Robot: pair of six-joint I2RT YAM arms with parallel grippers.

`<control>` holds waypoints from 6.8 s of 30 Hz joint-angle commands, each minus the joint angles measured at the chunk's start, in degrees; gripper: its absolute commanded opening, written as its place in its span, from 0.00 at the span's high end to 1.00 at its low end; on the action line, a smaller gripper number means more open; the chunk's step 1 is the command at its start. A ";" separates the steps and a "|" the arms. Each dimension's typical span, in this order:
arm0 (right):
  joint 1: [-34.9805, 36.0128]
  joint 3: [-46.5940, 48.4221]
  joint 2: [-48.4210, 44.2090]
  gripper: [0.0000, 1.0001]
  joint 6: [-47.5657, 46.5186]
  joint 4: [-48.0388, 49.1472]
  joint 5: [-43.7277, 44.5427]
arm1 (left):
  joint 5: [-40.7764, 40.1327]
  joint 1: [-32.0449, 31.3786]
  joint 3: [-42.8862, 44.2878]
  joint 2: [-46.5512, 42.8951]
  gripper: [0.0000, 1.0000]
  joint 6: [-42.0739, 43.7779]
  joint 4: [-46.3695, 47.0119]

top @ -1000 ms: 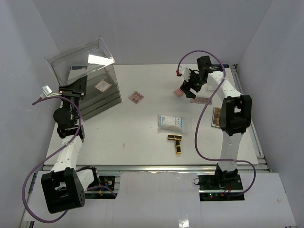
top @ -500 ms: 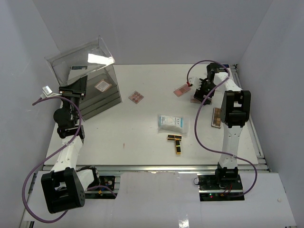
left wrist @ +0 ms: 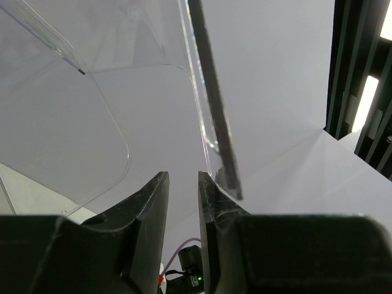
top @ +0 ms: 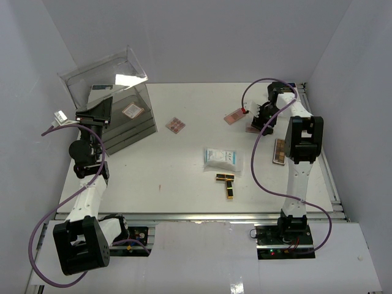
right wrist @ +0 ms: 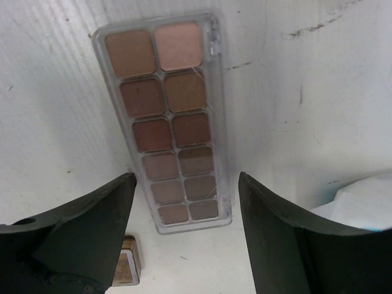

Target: Organize the makeup

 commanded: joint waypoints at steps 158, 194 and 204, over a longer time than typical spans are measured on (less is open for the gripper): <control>-10.53 -42.83 -27.70 0.04 81.95 25.68 9.65 | 0.85 0.59 0.01 -7.26 0.63 4.26 -2.27; 28.65 -33.43 -42.82 0.89 21.25 25.40 -8.09 | 0.13 0.62 -0.31 -8.13 0.63 3.62 -2.78; 50.80 -30.99 -37.30 0.92 -11.89 39.53 3.63 | -0.57 0.59 -0.15 -8.85 0.63 4.51 -4.13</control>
